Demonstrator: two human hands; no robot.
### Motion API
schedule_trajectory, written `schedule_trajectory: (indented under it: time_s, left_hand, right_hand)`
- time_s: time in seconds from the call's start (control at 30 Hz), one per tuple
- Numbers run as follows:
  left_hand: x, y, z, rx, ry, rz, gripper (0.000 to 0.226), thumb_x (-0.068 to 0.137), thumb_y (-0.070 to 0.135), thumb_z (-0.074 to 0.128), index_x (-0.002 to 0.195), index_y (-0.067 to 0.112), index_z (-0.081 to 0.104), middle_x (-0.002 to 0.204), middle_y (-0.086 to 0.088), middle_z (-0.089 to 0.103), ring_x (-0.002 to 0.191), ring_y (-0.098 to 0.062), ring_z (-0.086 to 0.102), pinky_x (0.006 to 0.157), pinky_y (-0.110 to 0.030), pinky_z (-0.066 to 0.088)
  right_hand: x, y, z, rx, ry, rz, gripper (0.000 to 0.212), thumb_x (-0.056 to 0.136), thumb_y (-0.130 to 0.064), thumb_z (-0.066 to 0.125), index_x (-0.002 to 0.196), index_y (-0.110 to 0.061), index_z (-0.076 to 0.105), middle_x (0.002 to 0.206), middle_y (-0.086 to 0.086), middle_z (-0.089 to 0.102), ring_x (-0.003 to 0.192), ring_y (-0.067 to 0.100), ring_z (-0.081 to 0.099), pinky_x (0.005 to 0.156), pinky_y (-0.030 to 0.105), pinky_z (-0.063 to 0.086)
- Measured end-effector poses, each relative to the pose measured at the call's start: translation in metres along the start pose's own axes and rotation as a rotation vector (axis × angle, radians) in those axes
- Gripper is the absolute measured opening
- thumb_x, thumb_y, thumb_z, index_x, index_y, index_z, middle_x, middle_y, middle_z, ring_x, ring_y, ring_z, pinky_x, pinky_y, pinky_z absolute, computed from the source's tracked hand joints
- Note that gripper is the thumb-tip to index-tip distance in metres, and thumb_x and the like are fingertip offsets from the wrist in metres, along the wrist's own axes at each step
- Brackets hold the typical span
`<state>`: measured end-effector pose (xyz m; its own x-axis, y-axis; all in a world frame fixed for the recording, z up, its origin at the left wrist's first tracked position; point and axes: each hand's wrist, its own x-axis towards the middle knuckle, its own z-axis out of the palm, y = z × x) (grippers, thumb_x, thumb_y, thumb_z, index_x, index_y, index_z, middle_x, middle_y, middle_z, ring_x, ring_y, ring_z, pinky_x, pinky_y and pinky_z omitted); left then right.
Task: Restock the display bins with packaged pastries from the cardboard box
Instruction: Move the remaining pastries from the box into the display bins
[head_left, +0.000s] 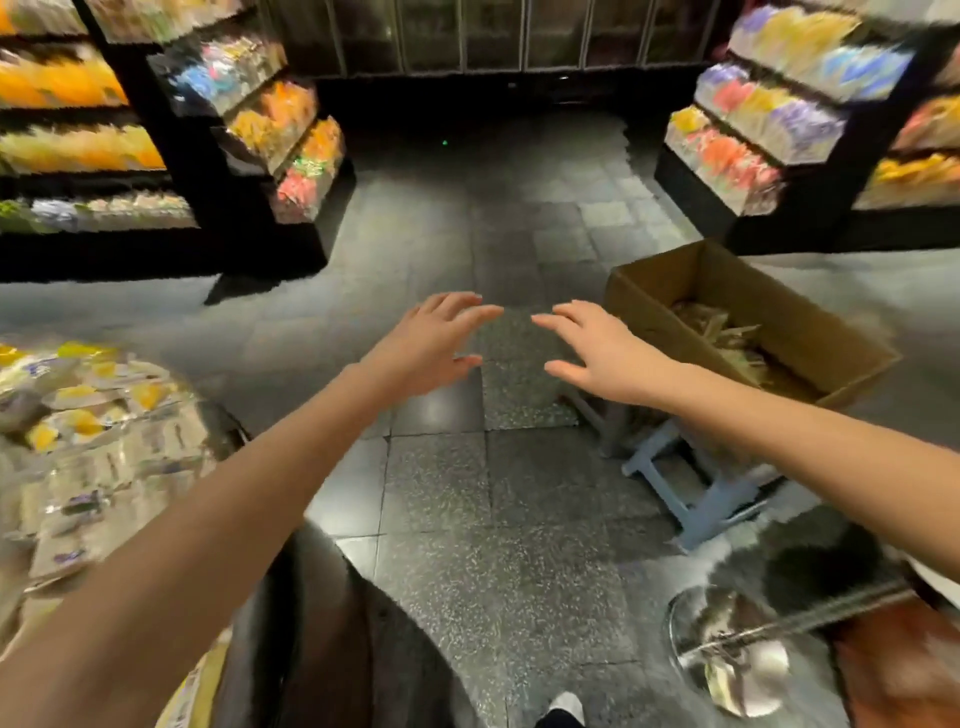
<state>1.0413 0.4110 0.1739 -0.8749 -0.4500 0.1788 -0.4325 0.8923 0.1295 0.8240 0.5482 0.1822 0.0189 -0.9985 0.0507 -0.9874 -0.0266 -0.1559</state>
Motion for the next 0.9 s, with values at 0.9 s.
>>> schedule_trajectory:
  time_s: [0.9]
  left_hand:
    - [0.542,0.154,0.181,-0.106,-0.188,0.499,0.059,0.098,0.034,0.055,0.151,0.029,0.030,0.156,-0.004,0.029,0.143,-0.028,0.025,0.117,-0.046,0.028]
  right_hand:
    - [-0.005,0.472,-0.021,0.048,0.002,0.790,0.064,0.099,-0.034,0.051,0.154,-0.019,0.023,0.156,0.014,0.027,0.145,0.032,0.020,0.118,0.050,0.023]
